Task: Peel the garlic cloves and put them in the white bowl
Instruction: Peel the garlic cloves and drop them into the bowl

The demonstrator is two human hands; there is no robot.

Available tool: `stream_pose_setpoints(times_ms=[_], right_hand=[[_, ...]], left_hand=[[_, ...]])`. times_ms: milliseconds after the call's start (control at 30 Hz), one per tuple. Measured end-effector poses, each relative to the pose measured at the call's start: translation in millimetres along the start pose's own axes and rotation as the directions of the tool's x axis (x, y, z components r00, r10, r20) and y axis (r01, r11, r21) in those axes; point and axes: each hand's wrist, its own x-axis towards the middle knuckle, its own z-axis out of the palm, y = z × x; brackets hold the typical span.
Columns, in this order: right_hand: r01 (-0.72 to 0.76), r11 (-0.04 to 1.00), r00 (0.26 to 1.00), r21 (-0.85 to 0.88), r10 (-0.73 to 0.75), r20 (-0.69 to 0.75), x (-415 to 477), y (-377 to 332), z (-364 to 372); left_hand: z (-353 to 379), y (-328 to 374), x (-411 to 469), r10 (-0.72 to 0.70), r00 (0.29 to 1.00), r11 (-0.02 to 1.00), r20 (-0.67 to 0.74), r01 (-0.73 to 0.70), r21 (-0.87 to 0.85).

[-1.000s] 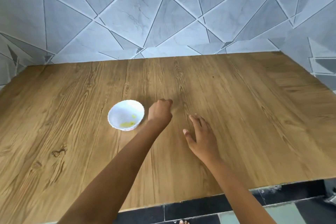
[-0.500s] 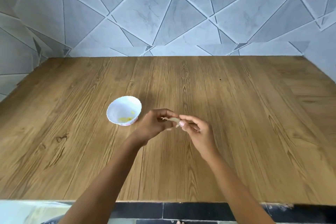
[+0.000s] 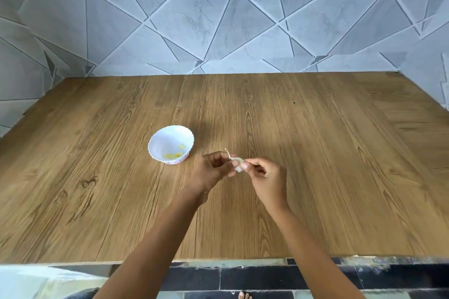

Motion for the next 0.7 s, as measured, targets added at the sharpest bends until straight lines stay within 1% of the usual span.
stream_pose_setpoints(times_ms=[67, 100, 167, 233, 433, 500, 567, 633, 700], right_hand=[[-0.035, 0.999, 0.999, 0.023, 0.035, 0.028, -3, 2, 0], [-0.082, 0.995, 0.995, 0.06, 0.078, 0.067, -4, 2, -1], [-0.228, 0.959, 0.965, 0.17, 0.199, 0.168, -3, 0, -4], [-0.335, 0.908, 0.932, 0.253, 0.279, 0.231, -1, -2, -6], [-0.471, 0.832, 0.873, 0.293, 0.391, 0.292, 1, -5, -6], [-0.545, 0.774, 0.831, 0.322, 0.447, 0.33, 3, -6, -7], [-0.618, 0.709, 0.781, 0.338, 0.504, 0.37, 5, -8, -5], [-0.613, 0.708, 0.785, 0.35, 0.499, 0.366, 7, -10, -1], [-0.572, 0.721, 0.82, 0.391, 0.491, 0.295, 8, -14, 5]], left_hand=[[-2, -4, -2, -0.023, 1.0, 0.999, 0.004, 0.023, -0.037], [-3, -5, -2, -0.028, 0.999, 0.998, 0.021, 0.029, -0.048], [-7, -5, -3, -0.028, 0.998, 0.998, 0.064, 0.031, -0.047], [-9, -4, -3, -0.029, 0.995, 0.999, 0.095, 0.033, -0.041], [-12, -3, -3, -0.041, 0.992, 0.996, 0.122, 0.05, -0.068], [-13, -3, -3, -0.036, 0.993, 0.998, 0.116, 0.041, -0.041], [-12, -1, -3, -0.023, 0.994, 1.0, 0.105, 0.021, 0.02], [-10, 0, -2, 0.003, 0.997, 0.999, 0.079, -0.007, 0.049], [-7, 0, -1, 0.018, 0.999, 0.999, 0.034, -0.019, 0.033]])
